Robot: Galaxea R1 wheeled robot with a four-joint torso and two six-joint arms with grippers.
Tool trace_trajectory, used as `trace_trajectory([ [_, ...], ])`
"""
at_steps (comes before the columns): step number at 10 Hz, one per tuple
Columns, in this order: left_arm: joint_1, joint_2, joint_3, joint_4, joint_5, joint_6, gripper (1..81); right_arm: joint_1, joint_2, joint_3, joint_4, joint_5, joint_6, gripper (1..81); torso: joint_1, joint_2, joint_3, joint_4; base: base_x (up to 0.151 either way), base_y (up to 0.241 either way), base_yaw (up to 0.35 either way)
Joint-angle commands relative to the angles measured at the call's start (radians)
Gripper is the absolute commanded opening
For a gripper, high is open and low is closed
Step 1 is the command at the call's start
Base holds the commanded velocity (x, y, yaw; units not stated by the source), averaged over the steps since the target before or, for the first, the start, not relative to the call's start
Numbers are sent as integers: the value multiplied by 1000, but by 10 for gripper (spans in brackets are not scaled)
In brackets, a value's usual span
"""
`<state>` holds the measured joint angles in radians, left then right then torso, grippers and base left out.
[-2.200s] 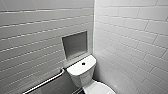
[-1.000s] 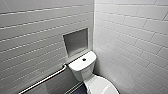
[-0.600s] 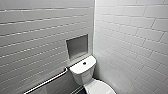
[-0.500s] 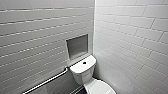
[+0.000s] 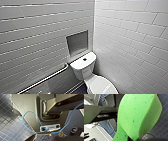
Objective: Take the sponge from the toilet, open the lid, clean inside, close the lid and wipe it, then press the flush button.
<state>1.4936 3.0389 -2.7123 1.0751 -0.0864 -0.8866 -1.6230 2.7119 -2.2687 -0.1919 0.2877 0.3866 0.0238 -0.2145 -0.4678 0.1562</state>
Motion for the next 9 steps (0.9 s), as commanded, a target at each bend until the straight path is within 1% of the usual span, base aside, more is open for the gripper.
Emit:
trace_trajectory([
  [1,-16,-3,0,3,40,8,811,5,-4,-14,-21,-51,0,10,3,-6,0,0,0,0,0],
  [2,-16,-1,0,3,40,8,811,4,2,-32,-20,-51,0,10,-5,18,0,0,0,0,0],
  [4,-16,0,0,3,40,8,811,5,27,-81,-20,-76,1,10,-10,32,0,0,0,0,0],
  [6,-20,-5,0,2,43,8,811,16,62,-127,-9,-122,9,10,-11,30,0,0,0,0,0],
  [8,-26,-3,-24,-4,40,-3,811,31,123,-227,-4,-265,14,10,-12,31,0,0,0,0,0],
  [9,-28,2,-40,-17,40,-25,811,25,146,-257,12,-297,24,10,-12,31,0,0,0,0,0],
])
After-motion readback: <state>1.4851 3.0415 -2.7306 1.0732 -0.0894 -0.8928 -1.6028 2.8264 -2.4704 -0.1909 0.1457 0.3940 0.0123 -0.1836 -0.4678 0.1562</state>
